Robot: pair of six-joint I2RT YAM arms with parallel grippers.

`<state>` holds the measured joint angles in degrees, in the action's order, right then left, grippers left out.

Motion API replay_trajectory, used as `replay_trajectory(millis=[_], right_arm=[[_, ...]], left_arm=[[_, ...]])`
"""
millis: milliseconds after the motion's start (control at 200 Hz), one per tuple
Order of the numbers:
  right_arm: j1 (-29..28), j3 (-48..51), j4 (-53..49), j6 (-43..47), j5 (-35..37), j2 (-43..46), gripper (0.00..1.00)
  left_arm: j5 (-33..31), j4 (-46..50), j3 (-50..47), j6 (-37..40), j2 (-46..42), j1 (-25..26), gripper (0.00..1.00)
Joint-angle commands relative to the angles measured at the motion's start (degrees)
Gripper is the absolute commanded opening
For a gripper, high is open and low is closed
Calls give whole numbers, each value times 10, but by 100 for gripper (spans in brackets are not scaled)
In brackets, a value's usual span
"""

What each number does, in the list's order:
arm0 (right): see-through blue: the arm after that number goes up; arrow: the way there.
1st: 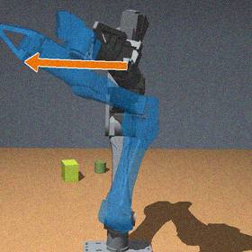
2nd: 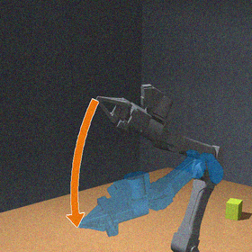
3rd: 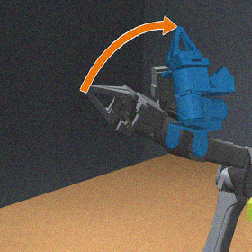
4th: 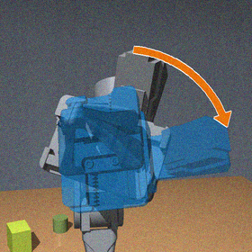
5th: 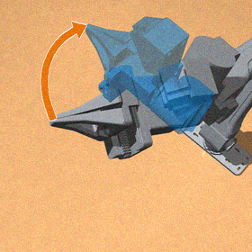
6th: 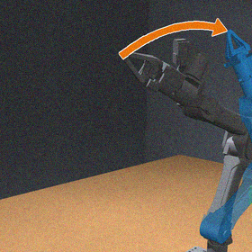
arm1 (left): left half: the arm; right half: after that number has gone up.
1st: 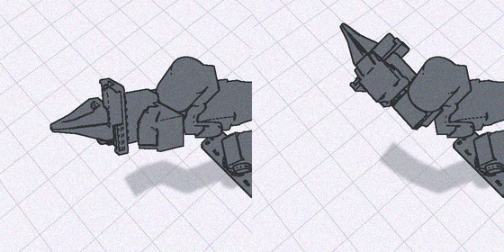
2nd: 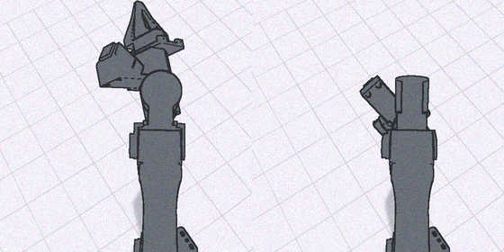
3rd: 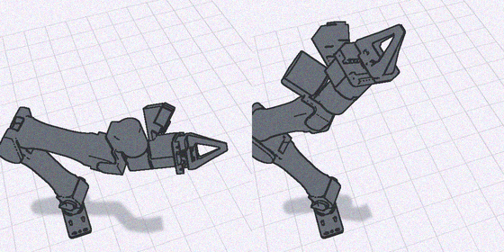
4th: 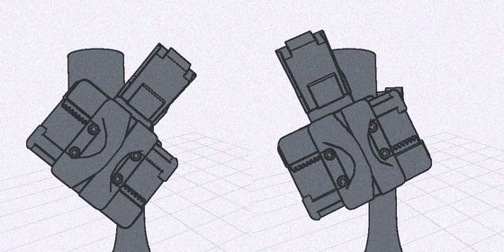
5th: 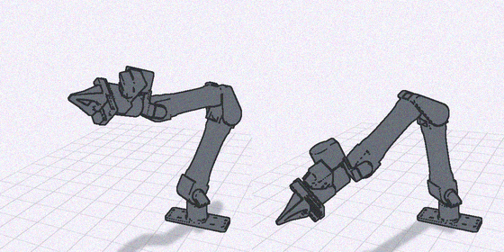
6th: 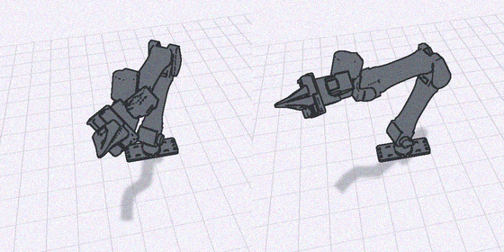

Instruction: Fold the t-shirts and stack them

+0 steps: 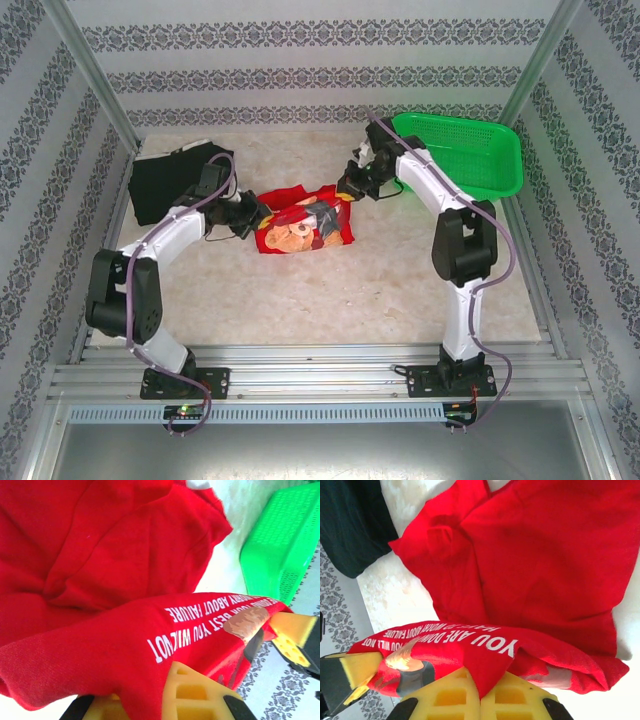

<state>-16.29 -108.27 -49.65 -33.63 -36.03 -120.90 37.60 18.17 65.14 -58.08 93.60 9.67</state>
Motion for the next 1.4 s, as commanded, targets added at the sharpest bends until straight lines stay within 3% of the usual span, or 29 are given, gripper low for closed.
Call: replay_trajectory(millis=[0, 465, 525, 610, 674, 764, 789, 839, 944, 1134, 1274, 1394], right_arm=[[20, -32, -23, 15, 27, -23, 0], [31, -108, -1, -2, 30, -126, 0], [33, -123, 1, -7, 29, -142, 7], [37, -145, 8, -13, 29, -161, 18], [41, -149, 39, -29, 20, -165, 33], [49, -150, 91, -60, 5, -153, 43], [51, -150, 102, -65, 7, -145, 44], [54, -150, 119, -68, 10, -130, 45], [57, -146, 127, -57, 14, -93, 52], [58, -55, 117, -32, 4, -9, 56], [49, 100, 153, -13, 6, 75, 65], [44, 224, 219, -24, -4, 119, 68]], left_arm=[[23, -16, 30, 30, 23, -17, 0], [45, -23, 129, 56, 164, -42, 1], [45, -27, 143, 57, 184, -44, 4], [46, -44, 161, 51, 207, -47, 22], [46, -82, 165, 30, 214, -50, 38], [47, -112, 197, 8, 217, -53, 56], [44, -109, 211, 9, 216, -53, 78], [36, -92, 240, 20, 214, -54, 91], [17, -52, 281, 42, 202, -56, 100], [-12, 43, 278, 109, 150, -55, 100], [-16, 92, 160, 157, 73, -55, 100], [-31, 80, 55, 172, 33, -51, 100]])
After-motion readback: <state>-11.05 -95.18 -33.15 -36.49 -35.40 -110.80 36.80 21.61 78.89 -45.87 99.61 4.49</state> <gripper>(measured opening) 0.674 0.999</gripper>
